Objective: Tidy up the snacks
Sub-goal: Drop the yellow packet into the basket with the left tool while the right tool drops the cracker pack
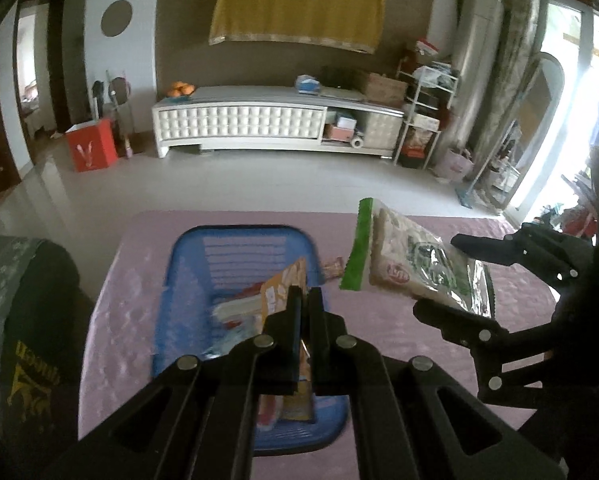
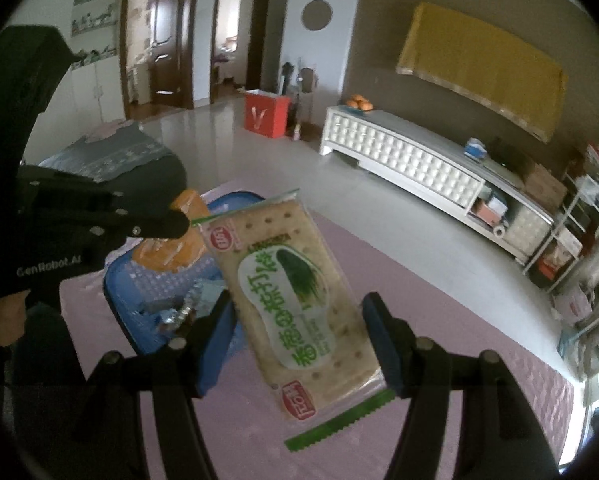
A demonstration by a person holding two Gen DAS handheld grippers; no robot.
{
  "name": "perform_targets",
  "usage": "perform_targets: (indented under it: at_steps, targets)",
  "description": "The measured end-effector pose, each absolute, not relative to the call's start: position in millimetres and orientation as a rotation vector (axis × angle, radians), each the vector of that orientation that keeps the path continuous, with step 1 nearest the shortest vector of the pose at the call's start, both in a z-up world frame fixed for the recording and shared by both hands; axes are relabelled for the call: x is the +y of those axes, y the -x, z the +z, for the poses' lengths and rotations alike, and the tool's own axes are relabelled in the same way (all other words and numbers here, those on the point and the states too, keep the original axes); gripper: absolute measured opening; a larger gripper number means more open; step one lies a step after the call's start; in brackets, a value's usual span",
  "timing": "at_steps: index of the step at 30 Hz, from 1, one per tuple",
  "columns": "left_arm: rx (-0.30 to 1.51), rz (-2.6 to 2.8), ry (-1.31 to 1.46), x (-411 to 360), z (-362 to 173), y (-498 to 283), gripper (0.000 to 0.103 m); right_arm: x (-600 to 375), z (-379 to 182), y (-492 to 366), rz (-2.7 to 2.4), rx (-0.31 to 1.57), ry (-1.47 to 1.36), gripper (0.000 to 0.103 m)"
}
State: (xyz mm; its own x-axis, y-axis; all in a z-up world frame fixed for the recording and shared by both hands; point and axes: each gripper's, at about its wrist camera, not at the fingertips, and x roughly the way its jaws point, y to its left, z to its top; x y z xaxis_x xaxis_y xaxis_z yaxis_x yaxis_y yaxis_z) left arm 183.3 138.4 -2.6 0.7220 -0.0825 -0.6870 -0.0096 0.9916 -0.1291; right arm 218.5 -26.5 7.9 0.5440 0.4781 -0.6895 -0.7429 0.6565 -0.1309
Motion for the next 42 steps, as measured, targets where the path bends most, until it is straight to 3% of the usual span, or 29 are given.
perform_targets:
  at_steps: [30, 34, 37, 39, 41, 42]
  targets:
    - [0.882, -0.068, 0.204, 212.8, -83.1, -208.4, 0.003, 89.2, -73.1, -264.5, 0.720, 0.841, 0.617, 0.068]
    - [0.882, -0.043, 0.192, 216.3, -81.6, -206.2, 0.029, 89.4, -74.7, -262.8, 0.754, 0.851, 0.613, 0.068]
    - [0.878, -0.034, 0.180, 215.9, -79.4, -204.3, 0.029, 85.7, -71.9, -264.4, 0.756, 0.849, 0.594, 0.070]
    - [0.879, -0.026, 0.169, 214.6, -77.8, -204.5, 0.030, 83.7, -68.5, -267.5, 0.755, 0.840, 0.576, 0.077]
    - [0.881, -0.014, 0.156, 213.7, -75.7, -205.7, 0.041, 79.0, -61.9, -268.8, 0.762, 0.820, 0.559, 0.086]
    - [0.878, -0.013, 0.154, 214.3, -74.5, -205.4, 0.041, 76.6, -58.0, -269.7, 0.760, 0.807, 0.553, 0.087]
